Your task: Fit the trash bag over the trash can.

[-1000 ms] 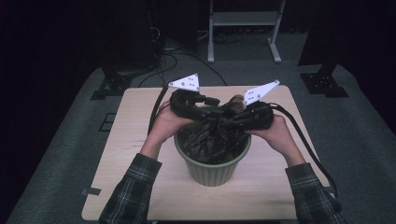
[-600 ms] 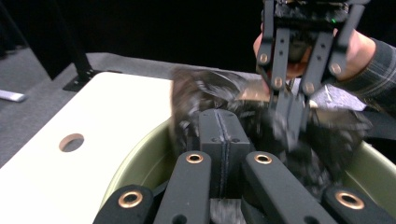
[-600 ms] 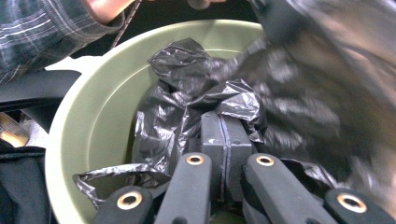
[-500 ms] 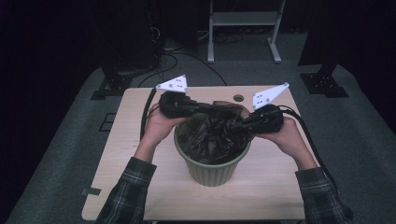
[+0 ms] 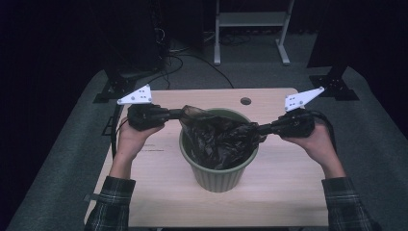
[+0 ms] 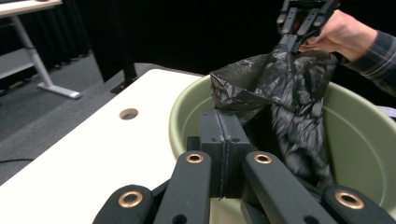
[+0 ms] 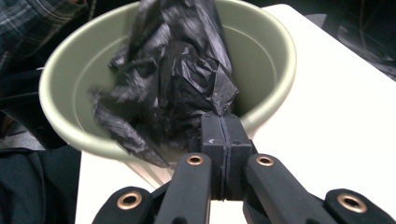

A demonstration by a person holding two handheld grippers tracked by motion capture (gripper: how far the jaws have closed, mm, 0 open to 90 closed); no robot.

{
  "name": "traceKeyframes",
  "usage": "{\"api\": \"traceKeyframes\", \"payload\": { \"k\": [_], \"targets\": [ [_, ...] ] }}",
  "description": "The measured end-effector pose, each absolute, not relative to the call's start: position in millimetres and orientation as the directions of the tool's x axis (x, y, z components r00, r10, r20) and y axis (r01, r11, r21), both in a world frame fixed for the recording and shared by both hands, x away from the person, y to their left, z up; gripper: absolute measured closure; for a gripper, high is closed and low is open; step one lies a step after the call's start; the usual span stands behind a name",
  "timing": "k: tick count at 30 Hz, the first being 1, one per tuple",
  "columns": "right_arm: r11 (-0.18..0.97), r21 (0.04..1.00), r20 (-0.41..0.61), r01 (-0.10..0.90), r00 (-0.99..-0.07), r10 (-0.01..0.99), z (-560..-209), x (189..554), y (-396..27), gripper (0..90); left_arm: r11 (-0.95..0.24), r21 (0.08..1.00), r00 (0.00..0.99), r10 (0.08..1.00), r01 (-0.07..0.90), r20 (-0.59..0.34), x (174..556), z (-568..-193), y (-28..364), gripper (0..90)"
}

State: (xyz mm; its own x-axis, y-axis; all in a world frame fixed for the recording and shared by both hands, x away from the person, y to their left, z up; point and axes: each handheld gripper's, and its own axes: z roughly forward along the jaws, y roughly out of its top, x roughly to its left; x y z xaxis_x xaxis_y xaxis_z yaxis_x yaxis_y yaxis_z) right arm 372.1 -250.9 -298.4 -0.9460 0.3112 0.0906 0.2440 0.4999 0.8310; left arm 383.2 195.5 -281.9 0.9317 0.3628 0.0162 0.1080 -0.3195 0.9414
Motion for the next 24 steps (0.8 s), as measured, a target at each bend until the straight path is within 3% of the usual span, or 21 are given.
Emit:
{"api": "traceKeyframes", "payload": {
  "k": [3, 6, 8, 14, 21, 22, 24],
  "targets": [
    [0.496, 0.831, 0.096, 0.254, -0.942, 0.322, -300.7, 370.7, -259.1, 89.3, -0.312, 0.943, 0.929, 0.371, 0.118, 0.007, 383.8, -284.4, 201.0, 89.6],
    [0.473, 0.844, 0.095, 0.252, -0.939, 0.330, -299.2, 370.2, -262.8, 81.3, -0.319, 0.941, 0.932, 0.362, 0.115, 0.009, 383.9, -285.7, 198.6, 89.6],
    [0.456, 0.857, 0.087, 0.243, -0.938, 0.336, -295.2, 370.4, -263.0, 70.7, -0.317, 0.942, 0.934, 0.356, 0.109, 0.011, 383.8, -285.8, 196.1, 89.6],
    [0.395, 0.892, 0.074, 0.219, -0.934, 0.349, -278.5, 370.6, -265.0, 63.5, -0.322, 0.940, 0.936, 0.352, 0.114, 0.007, 384.8, -287.7, 193.8, 89.6],
    [0.403, 0.888, 0.086, 0.222, -0.940, 0.329, -275.3, 380.5, -237.1, 61.4, -0.316, 0.943, 0.938, 0.347, 0.108, 0.009, 383.9, -286.7, 194.7, 89.6],
    [0.423, 0.877, 0.082, 0.227, -0.939, 0.333, -277.5, 382.7, -230.7, 63.4, -0.315, 0.943, 0.937, 0.348, 0.109, 0.008, 383.6, -286.5, 195.4, 89.6],
    [0.463, 0.856, 0.072, 0.230, -0.940, 0.333, -282.7, 385.9, -220.1, 77.1, -0.317, 0.942, 0.936, 0.351, 0.107, 0.012, 383.2, -285.8, 197.6, 89.6]
  ]
}}
